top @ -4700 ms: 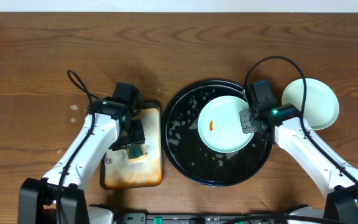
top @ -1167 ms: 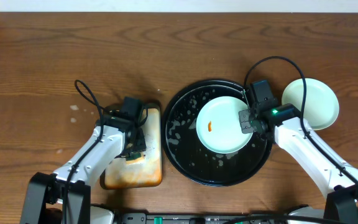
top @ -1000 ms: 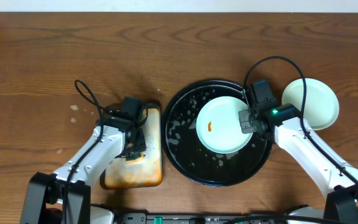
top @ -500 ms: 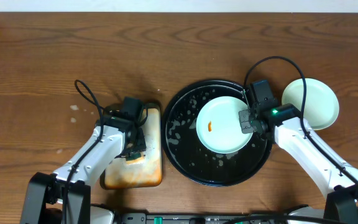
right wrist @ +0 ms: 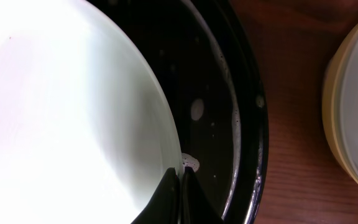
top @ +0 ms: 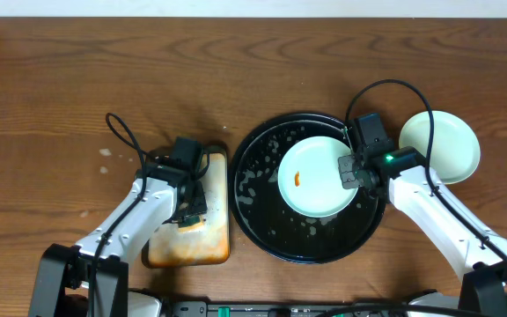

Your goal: Clean dirty plates on tray and stack at the side

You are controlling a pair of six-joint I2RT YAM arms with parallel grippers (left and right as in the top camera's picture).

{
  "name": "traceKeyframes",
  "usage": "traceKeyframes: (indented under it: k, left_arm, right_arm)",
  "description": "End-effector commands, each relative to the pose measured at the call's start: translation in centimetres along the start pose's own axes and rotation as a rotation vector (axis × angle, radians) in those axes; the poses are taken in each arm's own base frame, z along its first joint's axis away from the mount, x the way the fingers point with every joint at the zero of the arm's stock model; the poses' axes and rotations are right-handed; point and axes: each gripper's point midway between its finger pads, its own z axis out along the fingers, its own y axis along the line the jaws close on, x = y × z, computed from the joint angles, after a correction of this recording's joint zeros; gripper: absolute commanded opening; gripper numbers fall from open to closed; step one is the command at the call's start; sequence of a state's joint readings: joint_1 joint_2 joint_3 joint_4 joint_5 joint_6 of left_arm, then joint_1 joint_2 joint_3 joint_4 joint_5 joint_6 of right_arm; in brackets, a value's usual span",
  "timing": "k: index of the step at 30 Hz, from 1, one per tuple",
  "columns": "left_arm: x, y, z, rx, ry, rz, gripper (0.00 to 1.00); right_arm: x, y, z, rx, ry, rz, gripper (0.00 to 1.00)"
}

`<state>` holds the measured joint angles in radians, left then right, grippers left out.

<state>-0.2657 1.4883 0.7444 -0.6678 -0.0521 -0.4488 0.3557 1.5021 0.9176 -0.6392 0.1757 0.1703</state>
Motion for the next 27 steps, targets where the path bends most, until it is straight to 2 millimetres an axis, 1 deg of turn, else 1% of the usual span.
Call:
traceKeyframes:
  k: [1, 24, 27]
  left_arm:
    - [0.32, 0.33, 0.18, -0.014, 0.001, -0.006, 0.53]
    - [0.34, 0.34, 0.18, -0.014, 0.002, -0.006, 0.53]
    - [0.59, 0.48, 0.07, -0.019, 0.012, -0.005, 0.53]
  right_arm:
    - [-0.58, 0.02, -0.4, -0.004, -0.017, -0.011, 0.01]
    - [-0.58, 0.02, -0.4, -0.003, -0.017, -0.011, 0.01]
    - [-0.55, 0.01, -0.41, -0.003, -0.016, -0.011, 0.01]
